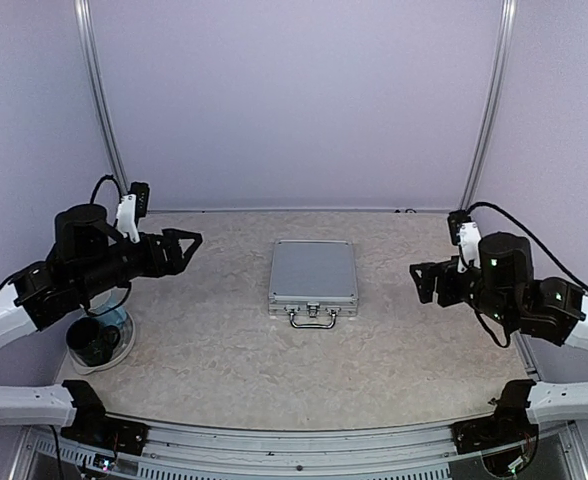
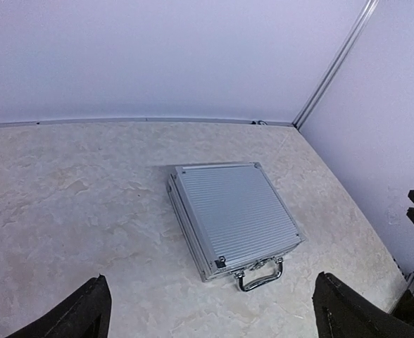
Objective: Pack up texas hold em set
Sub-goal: Reset both arms
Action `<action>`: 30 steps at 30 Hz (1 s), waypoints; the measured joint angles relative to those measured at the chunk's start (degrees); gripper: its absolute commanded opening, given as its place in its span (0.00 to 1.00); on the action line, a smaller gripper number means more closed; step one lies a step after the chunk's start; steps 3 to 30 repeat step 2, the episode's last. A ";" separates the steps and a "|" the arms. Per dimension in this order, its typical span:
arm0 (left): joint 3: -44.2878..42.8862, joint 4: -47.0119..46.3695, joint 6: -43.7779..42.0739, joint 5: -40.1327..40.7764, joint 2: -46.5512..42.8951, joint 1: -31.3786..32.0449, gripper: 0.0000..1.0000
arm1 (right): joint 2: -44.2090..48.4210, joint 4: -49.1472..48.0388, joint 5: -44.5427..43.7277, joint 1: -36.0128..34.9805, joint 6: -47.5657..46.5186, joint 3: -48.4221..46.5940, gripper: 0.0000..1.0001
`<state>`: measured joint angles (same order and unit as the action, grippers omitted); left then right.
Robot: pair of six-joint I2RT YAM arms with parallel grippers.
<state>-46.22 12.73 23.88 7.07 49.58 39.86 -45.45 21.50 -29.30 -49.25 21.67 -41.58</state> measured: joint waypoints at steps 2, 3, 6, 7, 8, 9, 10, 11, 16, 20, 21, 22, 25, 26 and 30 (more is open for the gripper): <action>0.22 1.62 -0.85 1.49 -2.36 -0.33 0.99 | 2.47 0.13 -2.14 0.17 -0.44 1.11 0.99; 0.22 1.62 -0.85 1.49 -2.36 -0.33 0.99 | 2.47 0.13 -2.14 0.17 -0.44 1.11 0.99; 0.22 1.62 -0.85 1.49 -2.36 -0.33 0.99 | 2.47 0.13 -2.14 0.17 -0.44 1.11 0.99; 0.22 1.62 -0.85 1.49 -2.36 -0.33 0.99 | 2.47 0.13 -2.14 0.17 -0.44 1.11 0.99; 0.22 1.62 -0.85 1.49 -2.36 -0.33 0.99 | 2.47 0.13 -2.14 0.17 -0.44 1.11 0.99; 0.22 1.62 -0.85 1.49 -2.36 -0.33 0.99 | 2.47 0.13 -2.14 0.17 -0.44 1.11 0.99; 0.22 1.62 -0.85 1.49 -2.36 -0.33 0.99 | 2.47 0.13 -2.14 0.17 -0.44 1.11 0.99; 0.22 1.62 -0.85 1.49 -2.36 -0.33 0.99 | 2.47 0.13 -2.14 0.17 -0.44 1.11 0.99; 0.22 1.62 -0.85 1.49 -2.36 -0.33 0.99 | 2.47 0.13 -2.14 0.17 -0.44 1.11 0.99; 0.22 1.62 -0.85 1.49 -2.36 -0.33 0.99 | 2.47 0.13 -2.14 0.17 -0.44 1.11 0.99; 0.22 1.62 -0.85 1.49 -2.36 -0.33 0.99 | 2.47 0.13 -2.14 0.17 -0.44 1.11 0.99; 0.22 1.62 -0.85 1.49 -2.36 -0.33 0.99 | 2.47 0.13 -2.14 0.17 -0.44 1.11 0.99; 0.22 1.62 -0.85 1.49 -2.36 -0.33 0.99 | 2.47 0.13 -2.14 0.17 -0.44 1.11 0.99; 0.22 1.62 -0.85 1.49 -2.36 -0.33 0.99 | 2.47 0.13 -2.14 0.17 -0.44 1.11 0.99; 0.22 1.62 -0.85 1.49 -2.36 -0.33 0.99 | 2.47 0.13 -2.14 0.17 -0.44 1.11 0.99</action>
